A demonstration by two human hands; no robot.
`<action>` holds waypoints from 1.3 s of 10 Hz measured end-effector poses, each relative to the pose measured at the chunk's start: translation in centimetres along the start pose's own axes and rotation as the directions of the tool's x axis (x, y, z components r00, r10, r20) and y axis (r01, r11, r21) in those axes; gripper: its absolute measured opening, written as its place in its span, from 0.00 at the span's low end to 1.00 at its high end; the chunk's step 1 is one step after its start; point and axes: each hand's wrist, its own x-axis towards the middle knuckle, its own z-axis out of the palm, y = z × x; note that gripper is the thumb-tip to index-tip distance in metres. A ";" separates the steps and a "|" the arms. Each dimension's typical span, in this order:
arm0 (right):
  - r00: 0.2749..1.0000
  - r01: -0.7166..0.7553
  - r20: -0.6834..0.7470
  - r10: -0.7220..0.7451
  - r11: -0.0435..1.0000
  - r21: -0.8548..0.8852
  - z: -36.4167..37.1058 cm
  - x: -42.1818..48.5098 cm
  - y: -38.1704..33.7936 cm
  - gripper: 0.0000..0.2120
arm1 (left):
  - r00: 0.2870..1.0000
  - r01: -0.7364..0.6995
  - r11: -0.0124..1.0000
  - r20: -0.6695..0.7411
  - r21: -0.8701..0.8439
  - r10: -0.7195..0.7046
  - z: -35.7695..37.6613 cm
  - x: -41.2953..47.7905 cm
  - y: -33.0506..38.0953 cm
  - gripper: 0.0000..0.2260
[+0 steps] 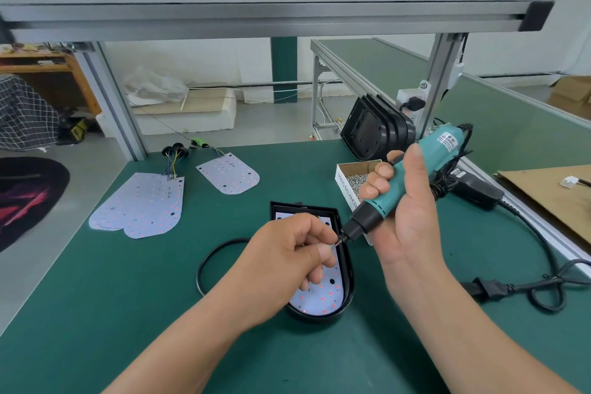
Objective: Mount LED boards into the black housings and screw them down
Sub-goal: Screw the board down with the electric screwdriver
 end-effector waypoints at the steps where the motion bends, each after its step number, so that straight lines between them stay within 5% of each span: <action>1: 1.000 -0.012 -0.022 0.012 1.000 0.008 -0.2 0.1 0.1 0.12 | 1.000 -0.005 1.000 -0.007 0.025 0.005 0.0 0.0 0.0 0.09; 9: 0.999 -0.010 -0.049 0.010 1.000 0.000 -0.4 0.2 0.3 0.11 | 1.000 0.003 1.000 0.013 -0.013 -0.002 -0.2 0.2 -0.4 0.09; 13: 0.996 0.037 0.081 -0.027 0.991 -0.125 -0.2 0.0 0.5 0.10 | 0.994 -0.058 0.979 -0.078 0.197 0.074 0.9 -0.3 -0.7 0.09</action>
